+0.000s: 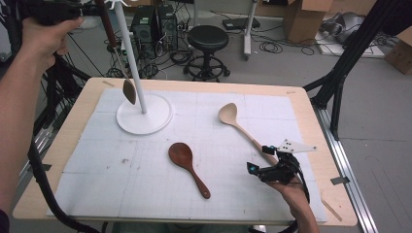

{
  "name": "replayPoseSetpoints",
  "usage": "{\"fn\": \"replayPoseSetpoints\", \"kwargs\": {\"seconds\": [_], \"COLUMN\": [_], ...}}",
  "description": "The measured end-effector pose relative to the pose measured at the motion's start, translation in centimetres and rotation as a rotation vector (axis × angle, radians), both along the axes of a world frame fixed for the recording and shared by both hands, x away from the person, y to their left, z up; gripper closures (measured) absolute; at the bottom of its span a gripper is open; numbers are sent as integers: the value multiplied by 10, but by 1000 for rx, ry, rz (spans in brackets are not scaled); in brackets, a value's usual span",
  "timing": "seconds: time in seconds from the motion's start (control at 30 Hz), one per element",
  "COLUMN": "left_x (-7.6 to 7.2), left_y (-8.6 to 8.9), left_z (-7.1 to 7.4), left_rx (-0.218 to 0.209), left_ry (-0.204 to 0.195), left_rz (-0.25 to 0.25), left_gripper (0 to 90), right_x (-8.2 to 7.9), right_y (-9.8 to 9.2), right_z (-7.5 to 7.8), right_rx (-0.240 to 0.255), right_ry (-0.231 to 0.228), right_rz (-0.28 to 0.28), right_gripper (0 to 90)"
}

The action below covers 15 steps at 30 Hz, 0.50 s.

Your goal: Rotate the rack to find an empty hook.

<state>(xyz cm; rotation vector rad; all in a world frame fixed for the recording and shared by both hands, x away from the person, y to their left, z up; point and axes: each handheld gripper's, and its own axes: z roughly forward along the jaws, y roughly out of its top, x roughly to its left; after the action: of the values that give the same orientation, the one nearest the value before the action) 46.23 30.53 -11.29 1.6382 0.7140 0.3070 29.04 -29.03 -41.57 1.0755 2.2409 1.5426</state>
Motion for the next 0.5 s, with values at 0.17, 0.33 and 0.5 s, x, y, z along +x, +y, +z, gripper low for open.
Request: {"fn": "replayPoseSetpoints", "kwargs": {"seconds": [0.17, 0.33, 0.5], "left_x": [-5, -15, -22], "left_y": [1, -3, -3], "left_z": [0, 2, 1], "left_rx": [10, 54, 82], "left_ry": [-2, -3, -2], "left_rz": [-14, -52, -47], "left_gripper": [855, 815, 746], "right_x": [0, 0, 1], "right_y": [0, 1, 3], "right_z": [0, 0, 0], "right_rx": [-1, -7, -11], "right_ry": [1, 1, 1], "right_rz": [-4, 0, 6], "right_gripper": [9, 9, 9]}}
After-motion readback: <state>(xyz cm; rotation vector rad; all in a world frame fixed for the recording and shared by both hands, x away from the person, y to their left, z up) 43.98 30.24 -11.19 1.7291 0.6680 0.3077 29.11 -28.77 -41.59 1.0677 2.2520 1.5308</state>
